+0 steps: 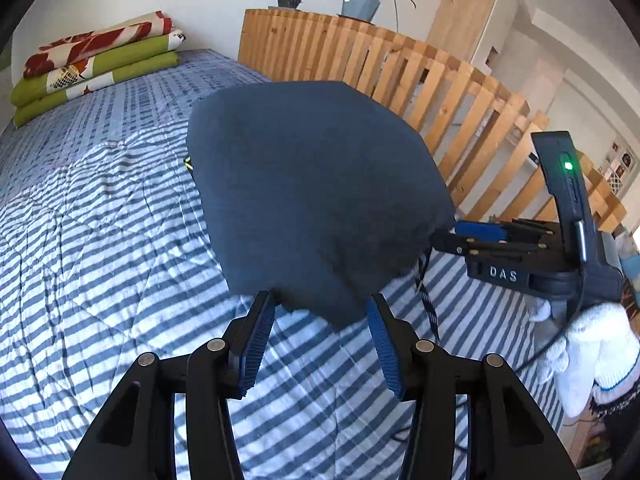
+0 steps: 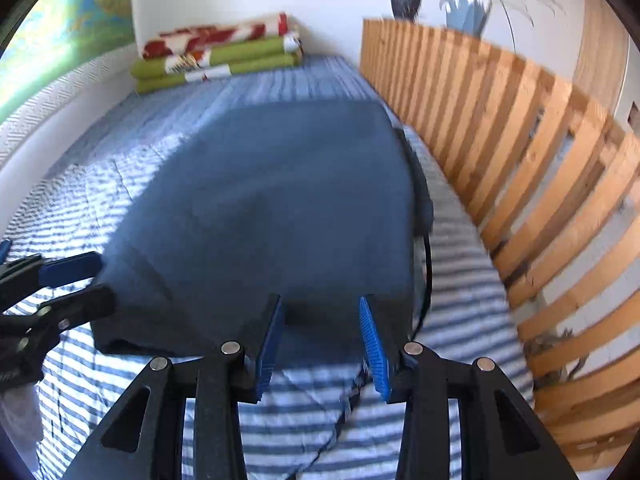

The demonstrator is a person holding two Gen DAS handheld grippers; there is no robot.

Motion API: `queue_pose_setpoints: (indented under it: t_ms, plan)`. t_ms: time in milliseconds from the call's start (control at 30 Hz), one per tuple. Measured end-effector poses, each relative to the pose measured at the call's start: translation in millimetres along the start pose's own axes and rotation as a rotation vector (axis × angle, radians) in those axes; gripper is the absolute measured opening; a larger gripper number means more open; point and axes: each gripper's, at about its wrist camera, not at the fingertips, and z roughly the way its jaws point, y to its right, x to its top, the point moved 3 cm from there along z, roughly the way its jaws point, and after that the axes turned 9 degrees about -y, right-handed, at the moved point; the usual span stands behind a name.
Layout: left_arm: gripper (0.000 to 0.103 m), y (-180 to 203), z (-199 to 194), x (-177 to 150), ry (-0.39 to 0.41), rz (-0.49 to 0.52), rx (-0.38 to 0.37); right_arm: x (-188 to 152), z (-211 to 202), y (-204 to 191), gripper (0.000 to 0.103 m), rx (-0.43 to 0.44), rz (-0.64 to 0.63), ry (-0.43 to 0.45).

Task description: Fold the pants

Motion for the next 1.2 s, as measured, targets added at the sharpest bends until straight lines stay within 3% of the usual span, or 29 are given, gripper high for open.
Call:
queue_pose_setpoints:
  t_ms: [67, 167, 433, 733, 867, 1200]
  plan:
    - [0.052, 0.3, -9.3, -21.3, -0.017, 0.006, 0.019, -16.5, 3.3, 9.5, 0.036, -0.029, 0.040, -0.047]
    - [0.051, -6.4, -34.6, -52.9, -0.025, -0.027, 0.025, -45.1, -14.3, 10.4, 0.036, 0.005, 0.066, -0.045]
    - [0.052, -14.4, -138.0, -113.9, 0.049, -0.079, 0.116, -115.7, -106.9, -39.3, 0.046, 0.072, 0.019, 0.072]
    - [0.052, 24.6, -238.4, -199.9, 0.141, -0.102, 0.139, -177.1, -216.2, -107.0, 0.065, 0.058, -0.056, 0.247]
    - [0.052, 41.8, -267.6, -246.5, 0.161, -0.101, 0.156, -210.5, -238.7, -132.0, 0.070, 0.089, -0.060, 0.265]
    - [0.053, 69.8, -323.3, -353.2, 0.206, -0.151, 0.207, -295.0, -272.0, -164.9, 0.071, 0.110, -0.051, 0.293]
